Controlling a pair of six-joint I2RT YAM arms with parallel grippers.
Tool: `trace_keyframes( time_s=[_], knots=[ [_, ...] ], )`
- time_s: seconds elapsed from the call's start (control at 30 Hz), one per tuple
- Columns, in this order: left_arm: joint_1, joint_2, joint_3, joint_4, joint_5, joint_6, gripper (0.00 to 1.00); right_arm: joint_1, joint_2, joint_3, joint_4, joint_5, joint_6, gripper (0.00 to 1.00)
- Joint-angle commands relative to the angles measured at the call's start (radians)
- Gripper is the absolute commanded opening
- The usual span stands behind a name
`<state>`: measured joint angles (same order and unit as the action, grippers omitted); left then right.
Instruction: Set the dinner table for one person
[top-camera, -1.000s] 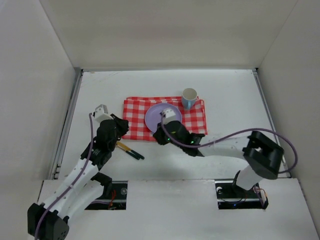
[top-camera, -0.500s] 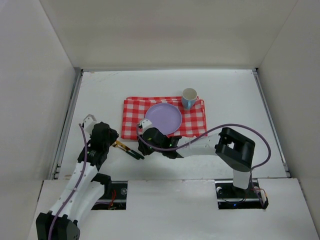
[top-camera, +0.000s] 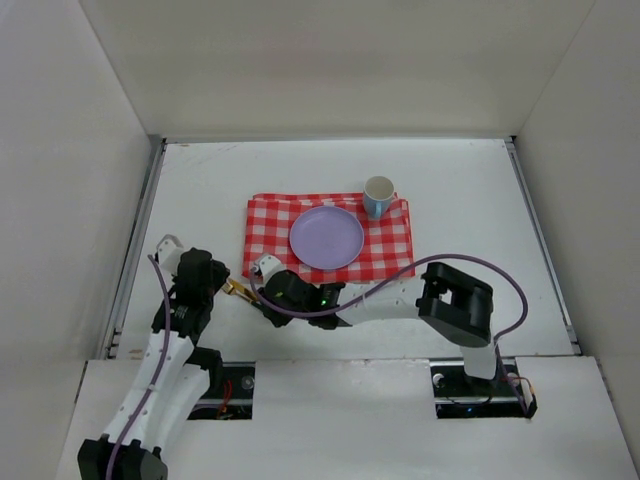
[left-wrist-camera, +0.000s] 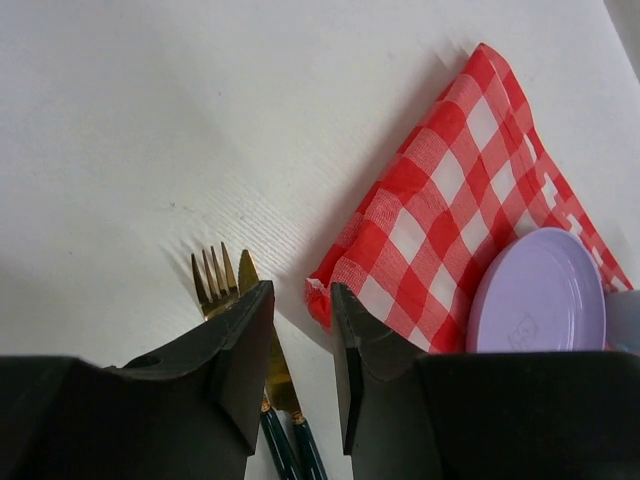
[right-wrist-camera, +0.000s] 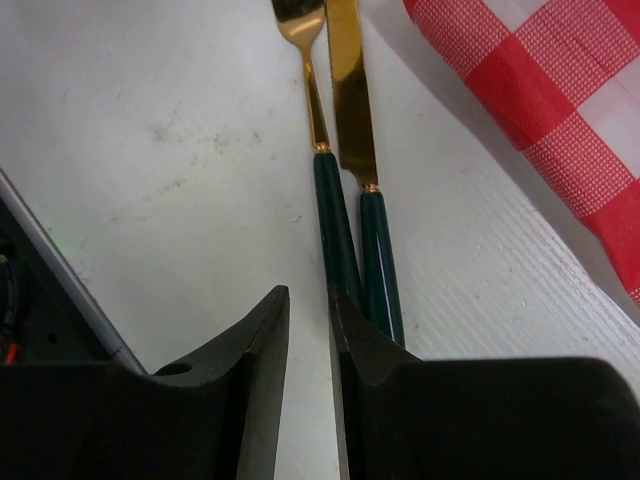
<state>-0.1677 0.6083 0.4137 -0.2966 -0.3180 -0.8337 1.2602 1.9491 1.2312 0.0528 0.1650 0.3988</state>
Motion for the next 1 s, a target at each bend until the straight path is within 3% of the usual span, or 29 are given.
trace_keyframes(
  time_s=[0.0, 0.23, 0.8, 0.97],
  knots=[
    [-0.012, 0.014, 0.011, 0.007, 0.005, -0.008, 0.27, 0.005, 0.010, 0.042, -0.014, 0.028, -0.017, 0.29],
    [-0.045, 0.039, -0.006, 0.022, 0.007, 0.002, 0.26, 0.005, 0.019, 0.045, -0.039, 0.126, -0.046, 0.32],
    [-0.074, 0.053, -0.026, 0.088, 0.017, 0.010, 0.26, 0.005, 0.099, 0.071, -0.099, 0.168, -0.052, 0.34],
    [-0.056, 0.036, -0.015, 0.076, 0.019, 0.015, 0.26, 0.005, 0.048, 0.045, -0.082, 0.163, -0.031, 0.10]
  ],
)
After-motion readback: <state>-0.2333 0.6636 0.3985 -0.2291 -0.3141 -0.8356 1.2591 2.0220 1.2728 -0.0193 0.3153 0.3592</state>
